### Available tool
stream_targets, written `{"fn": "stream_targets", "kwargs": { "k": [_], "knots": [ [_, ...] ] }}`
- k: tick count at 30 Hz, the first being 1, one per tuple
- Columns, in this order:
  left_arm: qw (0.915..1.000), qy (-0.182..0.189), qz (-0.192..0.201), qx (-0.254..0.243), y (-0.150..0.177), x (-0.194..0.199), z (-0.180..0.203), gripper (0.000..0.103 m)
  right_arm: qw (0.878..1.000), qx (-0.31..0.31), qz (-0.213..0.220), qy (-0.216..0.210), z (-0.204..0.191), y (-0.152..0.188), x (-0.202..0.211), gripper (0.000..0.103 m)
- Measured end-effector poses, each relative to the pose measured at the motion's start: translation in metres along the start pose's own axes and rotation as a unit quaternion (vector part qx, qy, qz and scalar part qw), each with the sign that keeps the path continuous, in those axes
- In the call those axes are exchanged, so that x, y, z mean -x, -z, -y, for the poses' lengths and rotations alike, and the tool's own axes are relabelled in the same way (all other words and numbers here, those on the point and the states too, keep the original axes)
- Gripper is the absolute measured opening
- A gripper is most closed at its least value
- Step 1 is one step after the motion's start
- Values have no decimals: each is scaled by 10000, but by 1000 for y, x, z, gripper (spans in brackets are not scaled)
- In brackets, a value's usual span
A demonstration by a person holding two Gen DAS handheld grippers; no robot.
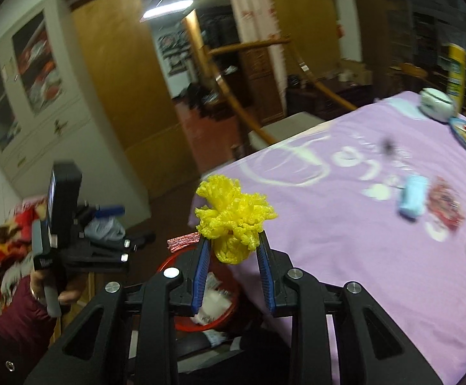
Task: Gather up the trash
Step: 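Carry both items to the red wastebasket and open both tools to drop them, then return both tools to the table toward the green tissue pack and mask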
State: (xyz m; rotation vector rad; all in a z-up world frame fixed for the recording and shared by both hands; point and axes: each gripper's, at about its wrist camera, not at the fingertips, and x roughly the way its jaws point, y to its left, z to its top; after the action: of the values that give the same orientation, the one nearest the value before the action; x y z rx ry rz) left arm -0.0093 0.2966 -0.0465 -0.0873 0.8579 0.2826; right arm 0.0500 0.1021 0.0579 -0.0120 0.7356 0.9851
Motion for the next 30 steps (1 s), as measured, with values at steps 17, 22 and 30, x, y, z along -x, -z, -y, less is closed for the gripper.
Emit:
{"fn": "stream_targets", "kwargs": {
  "k": [17,22,30],
  "knots": [
    [9959,-694,189,544,20,-5,-69,96,9925,705,-806,-587,-82,-9,-80,58],
    [9962,-672,153,540,16,-8,-63,96,9952,514,-703,-457,-68,-11,-75,58],
    [9975,-578,290,297,8,2,-32,96,9992,248,-282,-155,-39,-6,-43,65]
  ]
}}
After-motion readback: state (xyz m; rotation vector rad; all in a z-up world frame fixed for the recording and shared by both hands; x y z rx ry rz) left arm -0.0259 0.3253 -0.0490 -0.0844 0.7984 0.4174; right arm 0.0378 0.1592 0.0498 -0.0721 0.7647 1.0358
